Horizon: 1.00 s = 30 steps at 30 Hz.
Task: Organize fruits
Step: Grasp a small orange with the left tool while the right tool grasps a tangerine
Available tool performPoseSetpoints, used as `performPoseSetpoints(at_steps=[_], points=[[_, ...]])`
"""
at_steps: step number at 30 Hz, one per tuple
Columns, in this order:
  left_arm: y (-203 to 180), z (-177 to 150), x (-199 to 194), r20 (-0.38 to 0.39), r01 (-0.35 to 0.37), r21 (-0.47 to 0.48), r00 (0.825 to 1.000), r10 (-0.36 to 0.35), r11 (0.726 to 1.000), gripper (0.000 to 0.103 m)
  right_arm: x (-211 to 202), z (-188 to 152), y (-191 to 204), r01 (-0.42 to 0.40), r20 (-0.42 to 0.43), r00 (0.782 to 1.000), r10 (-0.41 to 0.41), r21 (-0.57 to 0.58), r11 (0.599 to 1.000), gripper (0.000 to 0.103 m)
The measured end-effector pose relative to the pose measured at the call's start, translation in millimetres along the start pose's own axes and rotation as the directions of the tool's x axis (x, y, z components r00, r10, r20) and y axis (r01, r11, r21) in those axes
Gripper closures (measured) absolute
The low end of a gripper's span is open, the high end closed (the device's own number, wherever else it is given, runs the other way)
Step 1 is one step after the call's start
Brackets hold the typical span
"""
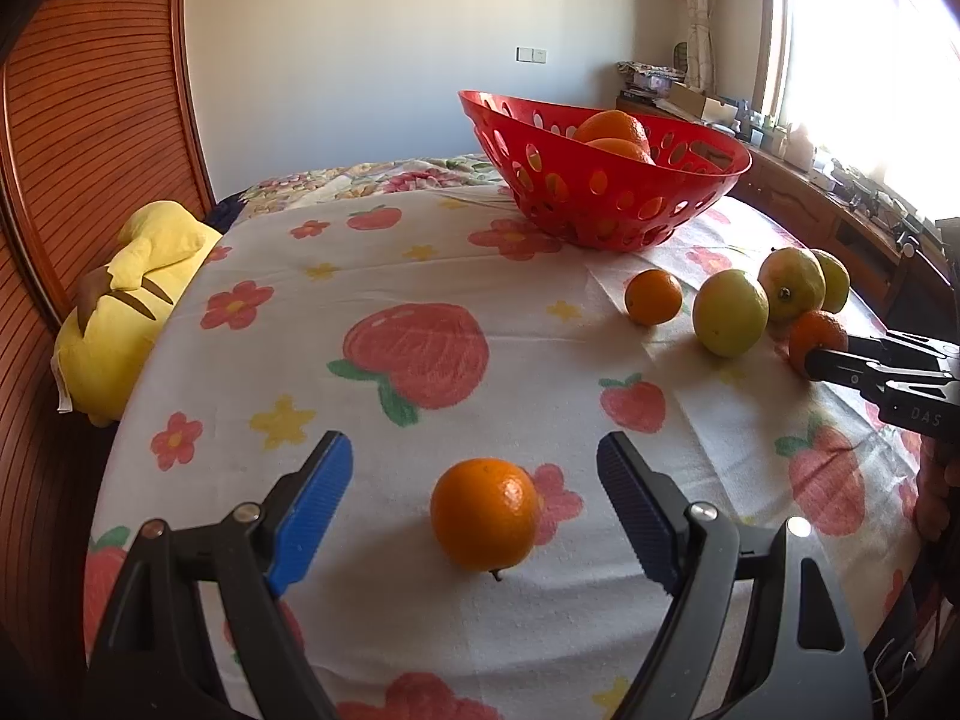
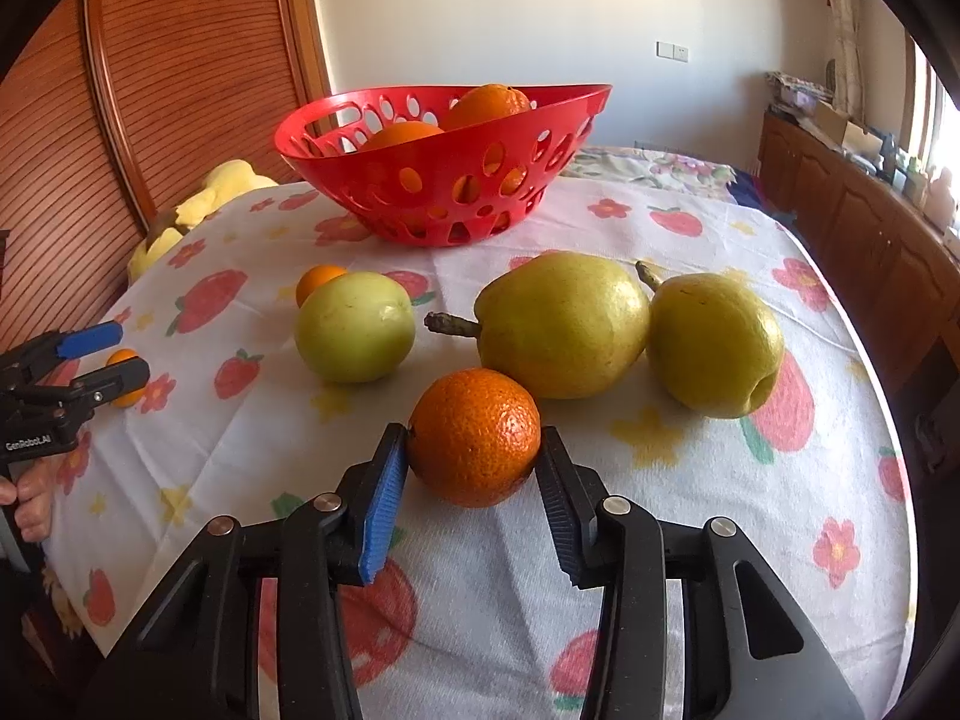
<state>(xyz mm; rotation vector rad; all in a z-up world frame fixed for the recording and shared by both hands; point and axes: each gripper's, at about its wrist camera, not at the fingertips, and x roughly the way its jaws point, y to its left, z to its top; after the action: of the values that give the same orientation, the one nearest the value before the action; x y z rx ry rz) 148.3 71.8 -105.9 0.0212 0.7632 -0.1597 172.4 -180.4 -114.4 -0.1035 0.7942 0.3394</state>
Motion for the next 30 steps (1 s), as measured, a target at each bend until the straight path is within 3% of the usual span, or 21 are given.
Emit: performPoseSetpoints(at_steps=[8,18,20,24,30], points=[[-2.0,0.1,0.4,-0.009,-0.003,0.009,1.000,0.003,1.000,0.019,-12.6,-5.8,11.4,-0.067,0.034,0.997,0.068,-0.015,0.998,0.060],[-1.5,-11.1,-8.0,-0.051,0.004,0.009,0.999,-0.003,1.000,0.019,-9.7,-9.0,14.9,-0.075,0.041,0.996,0.076,-0.026,0.997,0.060],[1.1,-13.8,-9.0,-0.059,0.020,-0.003,0.998,-0.020,1.000,0.023,-9.9,-9.3,14.8,-0.076,0.042,0.996,0.077,-0.027,0.997,0.060],[2.2,-16.6,-7.0,-0.076,0.020,-0.003,0.997,-0.020,1.000,0.041,-9.5,-9.4,16.0,-0.076,0.045,0.996,0.077,-0.032,0.997,0.060],[2.4,-14.3,-2.3,-0.087,0.019,-0.008,0.996,-0.020,1.000,0.044,-8.9,-9.9,16.1,-0.077,0.041,0.996,0.078,-0.030,0.997,0.060]])
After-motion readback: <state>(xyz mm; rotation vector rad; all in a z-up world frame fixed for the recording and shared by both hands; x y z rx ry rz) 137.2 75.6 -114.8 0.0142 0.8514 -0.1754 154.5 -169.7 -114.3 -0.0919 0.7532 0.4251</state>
